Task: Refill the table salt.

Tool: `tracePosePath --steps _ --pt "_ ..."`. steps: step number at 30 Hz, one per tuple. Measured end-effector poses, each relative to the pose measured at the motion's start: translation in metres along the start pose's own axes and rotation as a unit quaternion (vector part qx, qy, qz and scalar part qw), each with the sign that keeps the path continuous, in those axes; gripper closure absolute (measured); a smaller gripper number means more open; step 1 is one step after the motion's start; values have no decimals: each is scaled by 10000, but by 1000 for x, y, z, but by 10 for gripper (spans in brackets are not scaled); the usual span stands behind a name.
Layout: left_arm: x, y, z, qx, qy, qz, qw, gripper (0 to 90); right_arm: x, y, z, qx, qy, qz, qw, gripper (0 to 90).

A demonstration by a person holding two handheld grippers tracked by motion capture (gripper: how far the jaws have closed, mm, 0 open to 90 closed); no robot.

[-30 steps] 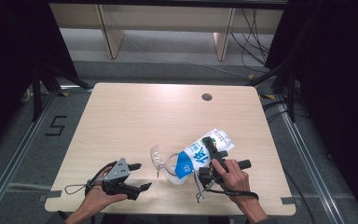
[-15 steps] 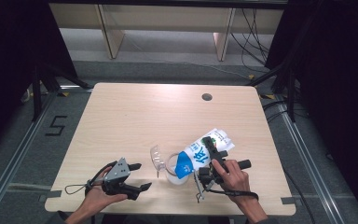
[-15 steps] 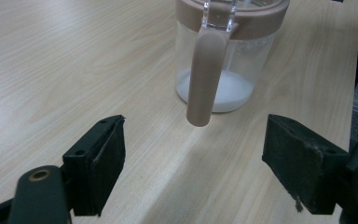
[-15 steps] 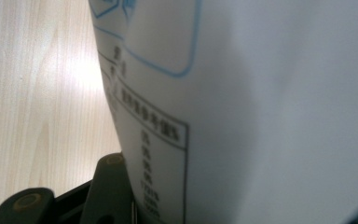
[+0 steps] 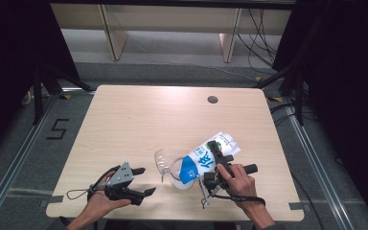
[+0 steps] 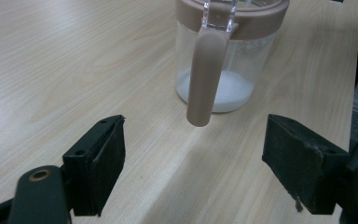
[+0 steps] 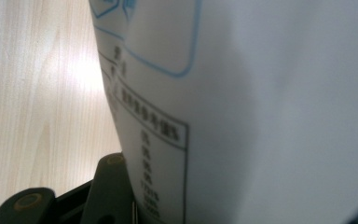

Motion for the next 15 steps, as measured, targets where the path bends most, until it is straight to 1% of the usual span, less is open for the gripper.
tracePosePath --steps 1,2,3,4,5,6,8,9,12,13,15 --pt "0 0 0 5 1 4 10000 208 -1 0 0 -19 -25 61 10000 552" --pt "0 0 0 3 -1 1 10000 207 -1 1 0 -13 -23 60 10000 552" --pt "0 0 0 6 3 6 10000 208 -1 1 0 60 -29 102 9999 552" --pt "0 0 0 0 -2 -2 10000 207 -1 1 0 54 -24 101 9999 552" --pt "0 0 0 3 -10 -6 10000 207 -1 1 -1 -10 -18 62 10000 552" --pt "0 0 0 1 -8 -7 10000 207 0 0 0 19 10 20 10000 552" --pt "0 0 0 0 -8 -7 10000 207 0 0 0 -11 24 5 10000 552" --pt "0 0 0 -36 -14 -9 10000 207 -1 0 0 -45 -2 57 10000 552" --pt "0 0 0 -20 -15 7 10000 207 0 0 0 -32 34 28 10000 553" --pt "0 0 0 -21 -17 4 10000 207 -1 0 0 -55 -13 90 9999 553" --pt "0 0 0 -25 -13 3 10000 207 0 0 0 -35 18 50 10000 554"
Point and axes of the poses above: each handheld gripper's, and its own axes: x roughly forward along the jaws, y roughly out of its underside, z roughly to its left, the point moved 5 cm from there along x, roughly forward along the jaws, and after that the axes turned 11 degrees about z, right-handed, at the moved point
